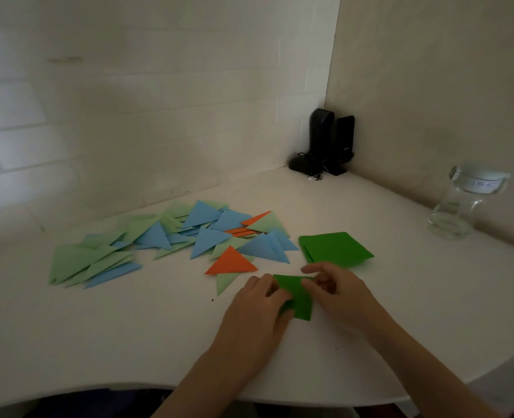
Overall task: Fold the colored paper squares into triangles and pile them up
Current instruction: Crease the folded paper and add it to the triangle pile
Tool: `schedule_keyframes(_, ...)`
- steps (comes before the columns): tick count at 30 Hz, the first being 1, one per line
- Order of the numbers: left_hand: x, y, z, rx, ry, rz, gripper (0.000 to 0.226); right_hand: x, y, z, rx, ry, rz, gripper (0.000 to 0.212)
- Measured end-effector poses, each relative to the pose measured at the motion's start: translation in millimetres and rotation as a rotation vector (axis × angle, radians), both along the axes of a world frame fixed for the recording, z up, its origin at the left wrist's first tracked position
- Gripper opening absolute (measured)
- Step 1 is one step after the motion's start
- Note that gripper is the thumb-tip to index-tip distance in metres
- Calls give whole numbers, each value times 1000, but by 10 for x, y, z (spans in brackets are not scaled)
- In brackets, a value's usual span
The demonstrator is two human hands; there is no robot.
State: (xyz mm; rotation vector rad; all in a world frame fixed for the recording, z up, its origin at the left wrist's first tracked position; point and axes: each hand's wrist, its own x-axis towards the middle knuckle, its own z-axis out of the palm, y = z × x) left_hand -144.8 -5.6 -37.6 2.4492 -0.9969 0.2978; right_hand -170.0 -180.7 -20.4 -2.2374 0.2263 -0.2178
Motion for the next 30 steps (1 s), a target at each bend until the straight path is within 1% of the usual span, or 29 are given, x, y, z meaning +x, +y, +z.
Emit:
schedule_keyframes(2,-53,-20,30,74,-9,30,55,3,18,34,-53,-3,1,12)
schedule_keyframes(5,-150,-54,86,90,-115,116,60,-56,59,68,-86,-22,-18,15)
schedule_keyframes(7,-171,-70,101,67,-192,162,56,-118,81,75,-61,-27,-30,14)
schedule_keyframes(9,-156,-80,75,48,-248,164,43,-171,88,63,-47,-35,-24,16)
schedule_keyframes(12,-127,-92,30,35,-244,125,19,-238,102,66,-87,-46,19,21)
schedule_keyframes(15,-74,-67,-17,-26,-227,83,15,-271,87,104,-116,-80,71,29)
schedule_keyframes(17,-10,-13,-56,-93,-172,39,10,-251,54,106,-198,-73,101,27)
schedule_keyframes(19,49,47,-80,-121,-115,23,9,-213,51,92,-308,-14,112,22)
schedule_keyframes(21,110,97,-100,-123,-98,29,9,-190,71,60,-358,35,102,22)
schedule_keyframes(25,175,181,-114,-175,-56,75,11,-197,86,0,-302,-31,78,16)
schedule_keyframes(28,186,201,-113,-203,4,152,19,-177,84,-41,-292,8,46,16)
schedule_keyframes(30,185,177,-130,-181,-4,188,22,-150,95,-71,-305,38,21,18)
